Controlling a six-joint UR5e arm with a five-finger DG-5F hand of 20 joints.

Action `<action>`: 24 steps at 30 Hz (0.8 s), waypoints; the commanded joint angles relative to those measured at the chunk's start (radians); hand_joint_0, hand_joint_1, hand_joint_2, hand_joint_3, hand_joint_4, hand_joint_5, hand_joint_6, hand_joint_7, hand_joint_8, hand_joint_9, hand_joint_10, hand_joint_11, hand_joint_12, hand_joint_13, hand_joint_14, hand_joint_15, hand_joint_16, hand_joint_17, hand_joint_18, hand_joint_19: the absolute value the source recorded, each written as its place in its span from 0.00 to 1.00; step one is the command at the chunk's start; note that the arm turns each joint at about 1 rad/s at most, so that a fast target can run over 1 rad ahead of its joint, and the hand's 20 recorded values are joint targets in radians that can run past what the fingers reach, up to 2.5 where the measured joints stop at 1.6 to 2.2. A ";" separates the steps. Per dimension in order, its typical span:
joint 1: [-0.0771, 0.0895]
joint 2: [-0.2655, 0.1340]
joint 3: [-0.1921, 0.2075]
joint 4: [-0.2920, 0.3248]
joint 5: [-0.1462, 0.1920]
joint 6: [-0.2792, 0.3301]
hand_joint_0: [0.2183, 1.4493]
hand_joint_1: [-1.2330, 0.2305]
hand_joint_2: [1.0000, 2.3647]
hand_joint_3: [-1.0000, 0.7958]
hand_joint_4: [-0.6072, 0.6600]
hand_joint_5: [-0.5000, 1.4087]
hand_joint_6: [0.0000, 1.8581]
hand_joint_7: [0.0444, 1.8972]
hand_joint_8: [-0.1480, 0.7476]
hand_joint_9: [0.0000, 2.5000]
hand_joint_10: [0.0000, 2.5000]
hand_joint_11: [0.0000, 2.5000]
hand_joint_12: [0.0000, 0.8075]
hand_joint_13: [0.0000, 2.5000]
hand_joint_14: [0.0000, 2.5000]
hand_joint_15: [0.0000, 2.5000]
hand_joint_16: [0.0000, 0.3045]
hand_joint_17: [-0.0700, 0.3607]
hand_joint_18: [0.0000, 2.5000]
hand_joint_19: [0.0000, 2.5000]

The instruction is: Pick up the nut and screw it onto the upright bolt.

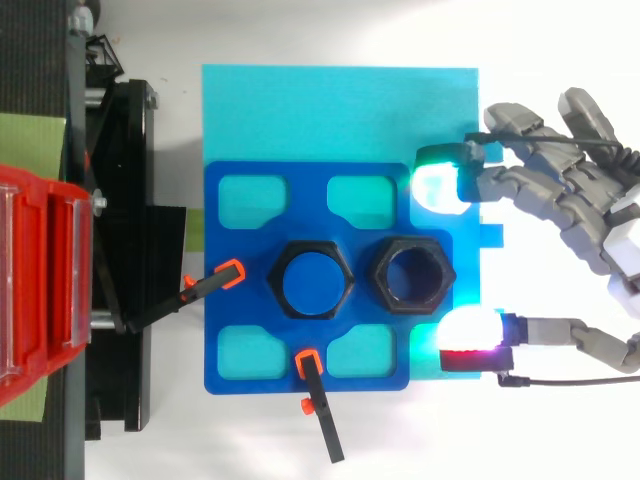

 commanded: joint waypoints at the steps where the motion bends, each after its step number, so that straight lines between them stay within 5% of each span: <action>1: 0.003 -0.002 0.000 0.010 0.037 0.000 0.16 0.38 0.00 0.28 0.64 0.12 0.27 0.34 0.49 0.08 0.00 0.00 0.42 0.01 0.00 0.00 0.14 0.39 0.00 0.00; 6: 0.013 -0.004 0.000 0.026 0.072 -0.003 0.16 0.38 0.00 0.28 0.64 0.12 0.27 0.34 0.49 0.08 0.00 0.00 0.42 0.01 0.00 0.00 0.14 0.38 0.00 0.00; 14: 0.014 -0.004 0.000 0.045 0.067 -0.022 0.13 0.40 0.00 0.28 0.64 0.12 0.27 0.35 0.49 0.05 0.00 0.00 0.44 0.00 0.00 0.00 0.16 0.41 0.00 0.00; 24: 0.030 -0.004 0.002 0.139 0.054 -0.166 0.08 0.43 0.00 0.28 0.65 0.11 0.27 0.36 0.50 0.00 0.00 0.00 0.50 0.00 0.00 0.00 0.18 0.45 0.00 0.00</action>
